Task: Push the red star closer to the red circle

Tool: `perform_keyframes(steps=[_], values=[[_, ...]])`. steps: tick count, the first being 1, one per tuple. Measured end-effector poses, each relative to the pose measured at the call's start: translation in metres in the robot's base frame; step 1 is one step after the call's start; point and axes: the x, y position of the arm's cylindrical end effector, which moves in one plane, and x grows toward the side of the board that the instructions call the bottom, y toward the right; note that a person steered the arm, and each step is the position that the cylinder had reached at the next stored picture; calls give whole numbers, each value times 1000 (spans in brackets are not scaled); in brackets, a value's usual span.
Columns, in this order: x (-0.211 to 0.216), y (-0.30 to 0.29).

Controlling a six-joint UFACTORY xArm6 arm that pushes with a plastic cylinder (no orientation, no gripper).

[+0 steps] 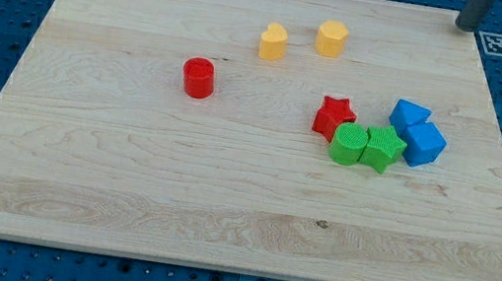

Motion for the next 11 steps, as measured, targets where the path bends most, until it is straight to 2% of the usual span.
perform_keyframes(steps=[2, 6, 8, 9, 10, 11], values=[[10, 0], [110, -3], [193, -4], [257, -5], [299, -36], [322, -114]])
